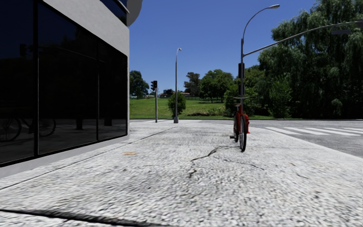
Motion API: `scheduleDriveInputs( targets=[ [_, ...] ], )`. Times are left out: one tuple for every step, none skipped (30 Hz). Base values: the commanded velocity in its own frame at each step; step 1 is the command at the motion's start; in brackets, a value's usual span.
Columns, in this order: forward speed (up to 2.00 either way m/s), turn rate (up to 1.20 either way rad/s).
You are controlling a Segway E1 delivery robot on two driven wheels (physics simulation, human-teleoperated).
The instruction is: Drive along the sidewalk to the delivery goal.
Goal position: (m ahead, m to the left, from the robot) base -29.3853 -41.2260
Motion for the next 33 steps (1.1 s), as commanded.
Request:
scheduleDriveInputs(
  targets=[
    [2.00,0.00],
    [2.00,0.00],
    [2.00,0.00],
    [2.00,0.00],
    [2.00,0.00],
    [2.00,0.00],
    [2.00,0.00],
    [2.00,0.00],
    [2.00,0.00],
    [2.00,0.00],
    [2.00,0.00],
    [2.00,0.00],
    [2.00,0.00],
    [2.00,0.00],
    [2.00,0.00],
    [2.00,0.00],
    [2.00,0.00],
    [2.00,0.00],
    [2.00,0.00],
    [2.00,0.00],
    [2.00,0.00],
    [2.00,0.00],
    [2.00,0.00],
    [2.00,0.00],
    [2.00,0.00],
    [2.00,0.00],
    [2.00,0.00],
    [2.00,0.00],
    [2.00,0.00],
    [2.00,0.00],
    [2.00,0.00],
    [2.00,0.00],
    [2.00,0.00]
  ],
)
